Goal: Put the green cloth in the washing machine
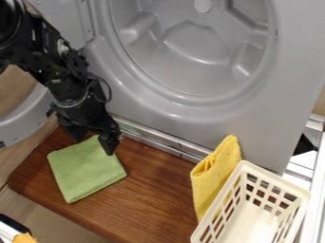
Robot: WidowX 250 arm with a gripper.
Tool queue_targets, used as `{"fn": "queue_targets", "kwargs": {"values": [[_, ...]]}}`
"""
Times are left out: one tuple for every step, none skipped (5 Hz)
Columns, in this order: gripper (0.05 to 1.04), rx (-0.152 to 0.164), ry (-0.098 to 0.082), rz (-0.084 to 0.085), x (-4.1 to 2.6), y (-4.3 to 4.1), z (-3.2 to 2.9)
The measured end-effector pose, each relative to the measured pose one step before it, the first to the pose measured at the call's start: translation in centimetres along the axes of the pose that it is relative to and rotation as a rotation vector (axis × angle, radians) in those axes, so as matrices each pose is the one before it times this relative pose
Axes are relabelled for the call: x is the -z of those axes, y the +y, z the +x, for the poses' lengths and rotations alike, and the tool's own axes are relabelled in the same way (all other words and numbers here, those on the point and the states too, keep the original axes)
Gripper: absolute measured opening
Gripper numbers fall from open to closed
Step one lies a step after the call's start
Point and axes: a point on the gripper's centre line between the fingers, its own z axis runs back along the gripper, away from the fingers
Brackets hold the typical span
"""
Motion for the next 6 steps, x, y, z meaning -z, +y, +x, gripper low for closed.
{"fn": "queue_targets", "kwargs": {"values": [[0.999,-0.0046,0.0222,-0.0096,0.666,-0.124,-0.398],[0.999,-0.0055,0.0452,-0.0107,2.617,0.29,-0.727],[0.999,-0.002,0.0171,0.0085,2.766,0.676,-0.297],[0.999,-0.0185,0.0155,0.0088,2.734,0.814,-0.271],[1.001,-0.0105,0.0225,0.0171,1.364,0.435,0.0],[0.953,0.0013,0.0177,0.0304,0.277,0.085,-0.004]]}}
